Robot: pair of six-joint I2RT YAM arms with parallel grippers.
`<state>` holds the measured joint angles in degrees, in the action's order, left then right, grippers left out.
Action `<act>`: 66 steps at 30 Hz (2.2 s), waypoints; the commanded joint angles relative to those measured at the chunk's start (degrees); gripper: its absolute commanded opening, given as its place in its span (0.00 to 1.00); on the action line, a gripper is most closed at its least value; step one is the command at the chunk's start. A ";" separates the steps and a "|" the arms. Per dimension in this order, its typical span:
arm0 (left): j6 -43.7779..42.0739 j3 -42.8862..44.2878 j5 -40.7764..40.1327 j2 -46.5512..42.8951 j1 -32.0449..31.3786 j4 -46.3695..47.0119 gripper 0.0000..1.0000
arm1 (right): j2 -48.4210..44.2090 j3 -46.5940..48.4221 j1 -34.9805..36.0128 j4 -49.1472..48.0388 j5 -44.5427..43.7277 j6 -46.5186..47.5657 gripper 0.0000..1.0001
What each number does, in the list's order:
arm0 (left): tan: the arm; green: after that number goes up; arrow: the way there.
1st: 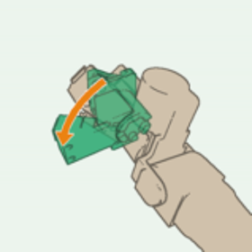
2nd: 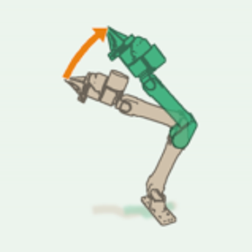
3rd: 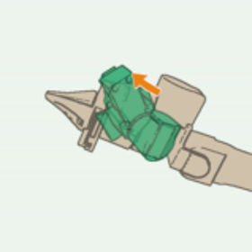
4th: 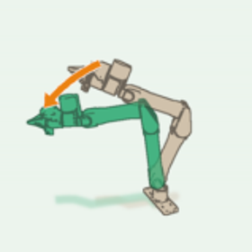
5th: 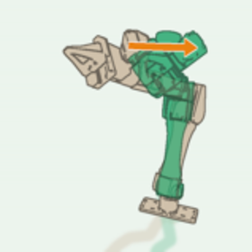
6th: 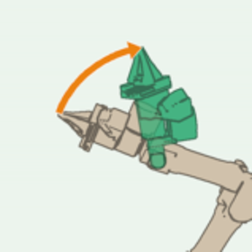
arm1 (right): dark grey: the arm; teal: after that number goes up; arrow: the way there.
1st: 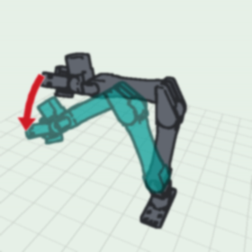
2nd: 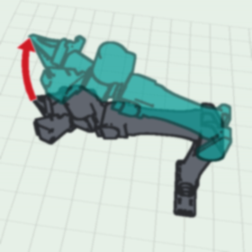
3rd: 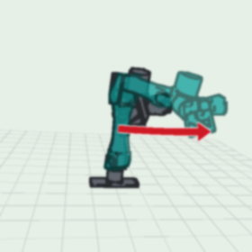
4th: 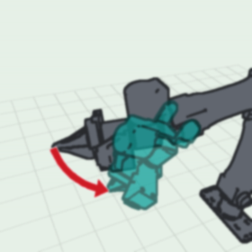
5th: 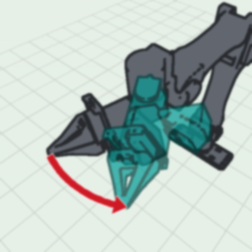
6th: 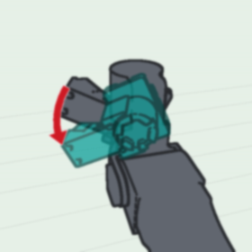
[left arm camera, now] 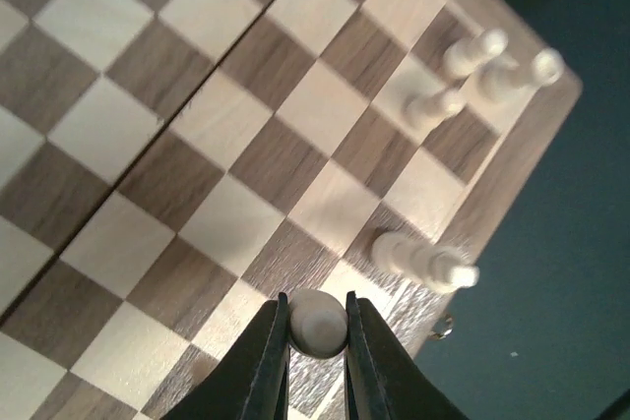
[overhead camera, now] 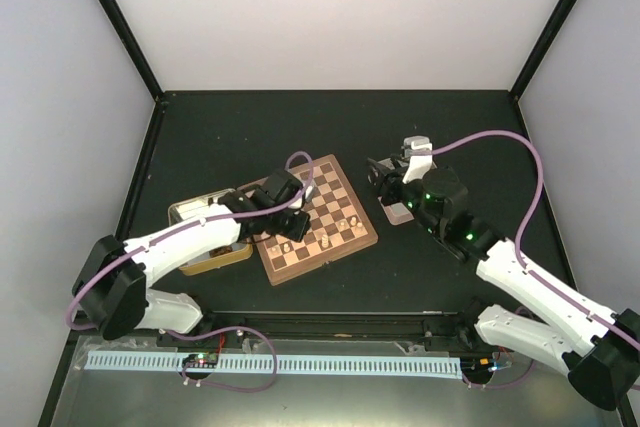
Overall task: Set up the chess pieces on the board
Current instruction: Place the chess piece on the chessboard.
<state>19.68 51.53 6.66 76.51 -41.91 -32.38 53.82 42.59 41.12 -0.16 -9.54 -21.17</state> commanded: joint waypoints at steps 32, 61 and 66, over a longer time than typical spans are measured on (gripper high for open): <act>0.86 -15.17 -10.96 -3.49 -8.60 12.47 0.05 | 1.81 -0.66 0.18 1.07 -4.50 -3.79 0.64; 4.18 -5.81 -11.65 -3.49 -8.49 2.04 0.39 | 0.86 -0.66 0.16 0.51 -4.21 -3.51 0.64; 4.08 -5.87 -9.92 1.08 -8.45 1.82 0.30 | 0.88 -0.92 0.18 0.52 -4.00 -3.87 0.64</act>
<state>23.22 43.92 -4.86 74.54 -50.63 -28.25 55.55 41.71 41.12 1.72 -12.99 -24.56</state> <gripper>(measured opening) 0.330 0.642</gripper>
